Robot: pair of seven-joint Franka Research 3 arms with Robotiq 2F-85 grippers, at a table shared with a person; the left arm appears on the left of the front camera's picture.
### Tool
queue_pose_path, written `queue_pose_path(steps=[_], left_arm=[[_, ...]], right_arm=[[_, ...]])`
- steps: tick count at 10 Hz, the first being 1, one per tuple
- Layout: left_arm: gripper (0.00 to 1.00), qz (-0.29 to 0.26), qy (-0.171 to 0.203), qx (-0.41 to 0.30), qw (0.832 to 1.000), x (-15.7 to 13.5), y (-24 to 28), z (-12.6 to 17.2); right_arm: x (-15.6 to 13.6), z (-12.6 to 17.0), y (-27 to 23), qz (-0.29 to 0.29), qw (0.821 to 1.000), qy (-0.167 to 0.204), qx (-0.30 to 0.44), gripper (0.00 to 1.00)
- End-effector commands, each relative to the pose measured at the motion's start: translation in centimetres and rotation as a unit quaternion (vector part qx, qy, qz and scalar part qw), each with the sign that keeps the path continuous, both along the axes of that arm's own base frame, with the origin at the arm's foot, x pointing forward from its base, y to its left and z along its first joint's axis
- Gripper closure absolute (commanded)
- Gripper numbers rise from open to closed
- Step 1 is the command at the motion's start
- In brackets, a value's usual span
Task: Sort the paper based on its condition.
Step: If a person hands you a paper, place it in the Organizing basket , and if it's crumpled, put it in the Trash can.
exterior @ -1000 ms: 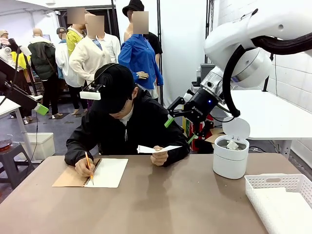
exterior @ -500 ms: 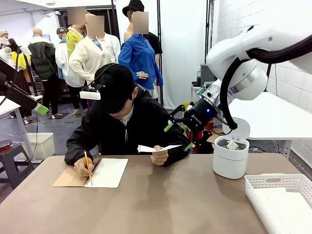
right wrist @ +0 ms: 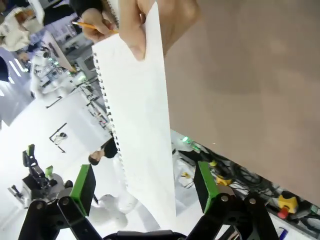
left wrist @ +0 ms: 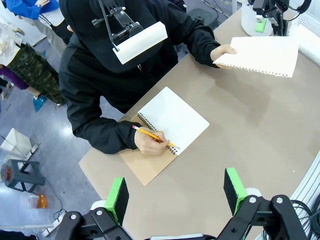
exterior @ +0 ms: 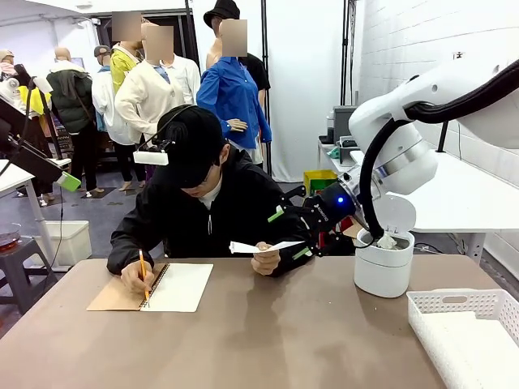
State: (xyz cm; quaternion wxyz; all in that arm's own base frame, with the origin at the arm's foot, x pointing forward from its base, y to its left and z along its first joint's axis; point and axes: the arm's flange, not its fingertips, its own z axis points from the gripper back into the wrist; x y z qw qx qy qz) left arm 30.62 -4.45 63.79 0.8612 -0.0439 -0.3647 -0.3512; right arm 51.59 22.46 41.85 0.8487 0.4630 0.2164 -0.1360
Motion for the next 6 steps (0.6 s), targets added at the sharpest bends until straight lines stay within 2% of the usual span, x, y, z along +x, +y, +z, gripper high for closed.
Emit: queue_pose_path(steps=[1, 3, 4, 6], left_arm=[[0.0, 0.001, 0.001, 0.0, 1.0, 0.0, 0.1, 0.0], [0.0, 0.001, 0.001, 0.0, 1.0, 0.0, 0.1, 0.0], [0.0, 0.001, 0.001, 0.0, 1.0, 0.0, 0.1, 0.0], [0.0, 0.001, 0.001, 0.0, 1.0, 0.0, 0.1, 0.0]], right_arm=[[-0.5, -1.3, 0.7, -0.024, 0.999, 0.013, 0.02, 0.0], [-0.4, -2.7, 1.1, -0.018, 0.999, 0.028, 0.03, 0.0], [-0.6, -3.1, 1.0, -0.019, 0.999, 0.024, 0.034, 0.0], [-0.3, -4.5, 0.9, -0.011, 0.998, 0.015, 0.054, 0.38]])
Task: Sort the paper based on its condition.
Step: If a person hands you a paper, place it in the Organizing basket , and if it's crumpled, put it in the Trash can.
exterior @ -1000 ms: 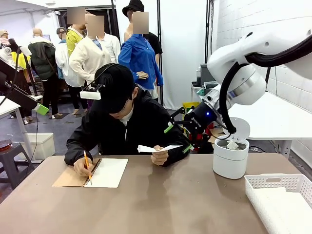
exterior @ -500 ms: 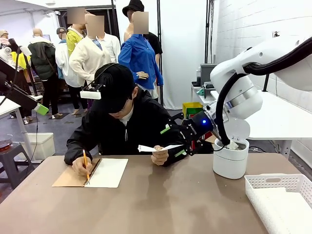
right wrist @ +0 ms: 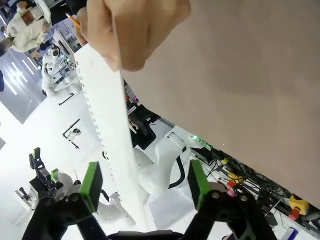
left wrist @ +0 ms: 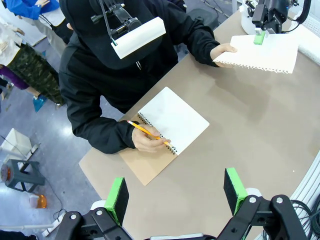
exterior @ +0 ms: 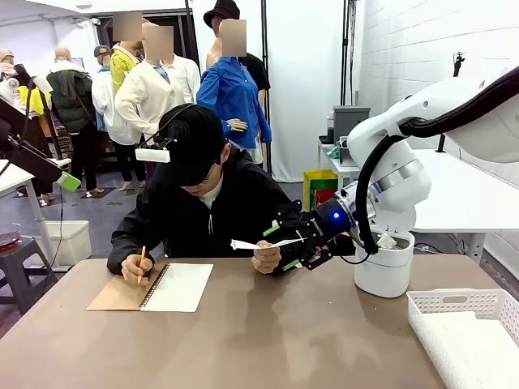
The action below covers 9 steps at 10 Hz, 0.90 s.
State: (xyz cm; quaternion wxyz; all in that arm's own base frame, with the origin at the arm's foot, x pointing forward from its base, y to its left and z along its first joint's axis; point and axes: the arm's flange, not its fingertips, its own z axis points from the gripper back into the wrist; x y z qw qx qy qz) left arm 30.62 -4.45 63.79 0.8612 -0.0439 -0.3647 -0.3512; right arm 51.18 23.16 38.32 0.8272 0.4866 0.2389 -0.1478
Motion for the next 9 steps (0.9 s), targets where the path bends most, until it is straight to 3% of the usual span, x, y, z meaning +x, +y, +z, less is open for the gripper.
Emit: queue_pose_path(steps=[1, 3, 4, 9], left_arm=[[0.0, 0.001, 0.001, 0.0, 1.0, 0.01, 0.05, 0.02], [0.0, 0.001, 0.001, 0.0, 1.0, 0.01, 0.05, 0.02], [0.0, 0.001, 0.001, 0.0, 1.0, 0.01, 0.05, 0.02], [0.0, 0.001, 0.001, 0.0, 1.0, 0.01, 0.05, 0.02]], right_arm=[[0.4, -1.36, 0.25, -0.009, 0.999, -0.019, 0.035, 0.57], [0.71, -1.56, 0.05, -0.022, 0.998, -0.03, 0.043, 0.95], [0.81, -1.68, 0.16, -0.023, 0.998, -0.032, 0.048, 1.0], [1.0, -1.54, 0.52, -0.024, 0.997, -0.035, 0.061, 1.0]])
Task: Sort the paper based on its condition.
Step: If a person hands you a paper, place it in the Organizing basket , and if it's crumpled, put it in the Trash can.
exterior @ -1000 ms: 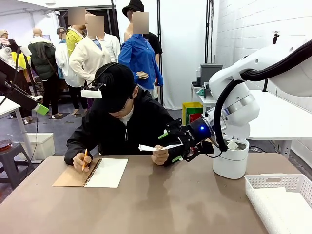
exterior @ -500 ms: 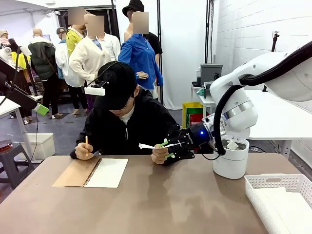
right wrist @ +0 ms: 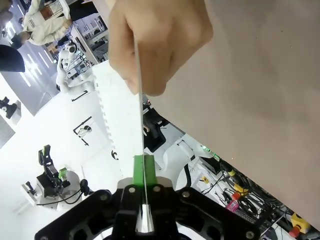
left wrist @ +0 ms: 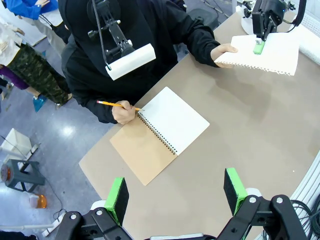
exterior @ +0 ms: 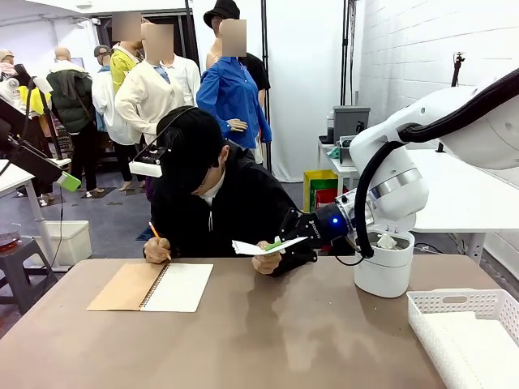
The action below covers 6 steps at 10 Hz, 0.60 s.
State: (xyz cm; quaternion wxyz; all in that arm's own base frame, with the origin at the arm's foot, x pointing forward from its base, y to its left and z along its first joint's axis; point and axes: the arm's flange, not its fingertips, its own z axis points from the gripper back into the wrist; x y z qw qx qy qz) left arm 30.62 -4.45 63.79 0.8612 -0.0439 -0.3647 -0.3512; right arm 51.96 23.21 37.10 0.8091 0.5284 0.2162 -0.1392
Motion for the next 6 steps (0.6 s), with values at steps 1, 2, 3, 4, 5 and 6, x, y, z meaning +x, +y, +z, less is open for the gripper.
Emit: queue_pose_path(steps=[1, 2, 3, 4, 5, 6], left_arm=[[0.0, 0.001, 0.001, 0.0, 1.0, 0.0, 0.1, 0.0], [0.0, 0.001, 0.001, 0.0, 1.0, 0.0, 0.1, 0.0], [0.0, 0.001, 0.001, 0.0, 1.0, 0.0, 0.1, 0.0], [0.0, 0.001, 0.001, 0.0, 1.0, 0.0, 0.1, 0.0], [0.0, 0.001, 0.001, 0.0, 1.0, 0.0, 0.1, 0.0], [0.0, 0.001, 0.001, 0.0, 1.0, 0.0, 0.1, 0.0]], right_arm=[[0.1, 0.0, 0.4, -0.004, 1.0, -0.012, 0.025, 1.0], [-0.1, 0.5, 0.3, -0.002, 0.999, -0.017, 0.033, 1.0], [-0.4, 1.3, 0.3, 0.004, 0.999, -0.026, 0.04, 1.0], [-0.8, 2.6, 0.3, 0.01, 0.998, -0.039, 0.048, 1.0], [-1.2, 4.4, 0.1, 0.019, 0.997, -0.06, 0.05, 1.0], [-1.7, 6.3, -0.3, 0.027, 0.995, -0.081, 0.048, 1.0]])
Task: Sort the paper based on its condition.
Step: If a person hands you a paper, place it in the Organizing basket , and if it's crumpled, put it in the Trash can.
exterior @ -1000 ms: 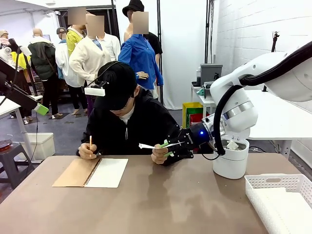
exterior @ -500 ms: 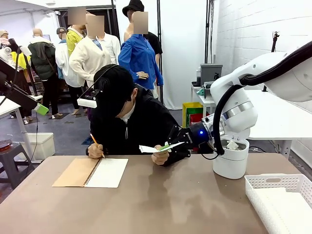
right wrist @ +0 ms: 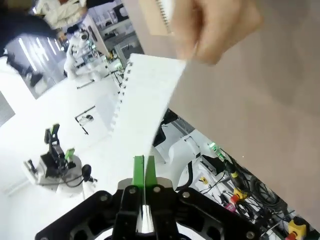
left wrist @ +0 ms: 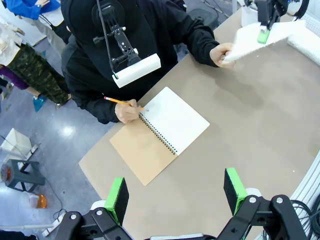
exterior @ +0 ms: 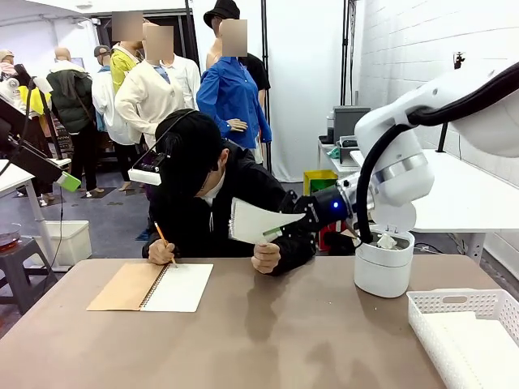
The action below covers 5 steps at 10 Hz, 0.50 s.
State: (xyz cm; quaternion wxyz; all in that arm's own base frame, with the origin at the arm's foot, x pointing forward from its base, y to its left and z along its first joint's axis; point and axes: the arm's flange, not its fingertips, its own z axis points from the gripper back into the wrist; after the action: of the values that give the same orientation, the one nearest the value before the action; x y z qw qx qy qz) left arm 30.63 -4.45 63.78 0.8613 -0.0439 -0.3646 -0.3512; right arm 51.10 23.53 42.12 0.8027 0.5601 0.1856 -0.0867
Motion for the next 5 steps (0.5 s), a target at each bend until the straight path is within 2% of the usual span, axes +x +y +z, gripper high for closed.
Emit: queue_pose_path(steps=[1, 3, 5], left_arm=[[0.0, 0.001, 0.001, 0.0, 1.0, 0.0, 0.1, 0.0], [0.0, 0.001, 0.001, 0.0, 1.0, 0.0, 0.1, 0.0], [0.0, 0.001, 0.001, 0.0, 1.0, 0.0, 0.1, 0.0]], right_arm=[[-1.3, 3.4, -1.1, 0.015, 0.999, -0.049, 0.009, 1.0], [-2.2, 7.0, -2.3, 0.019, 0.994, -0.107, -0.016, 1.0], [-3.7, 11.4, -3.9, 0.028, 0.977, -0.196, -0.084, 1.0]])
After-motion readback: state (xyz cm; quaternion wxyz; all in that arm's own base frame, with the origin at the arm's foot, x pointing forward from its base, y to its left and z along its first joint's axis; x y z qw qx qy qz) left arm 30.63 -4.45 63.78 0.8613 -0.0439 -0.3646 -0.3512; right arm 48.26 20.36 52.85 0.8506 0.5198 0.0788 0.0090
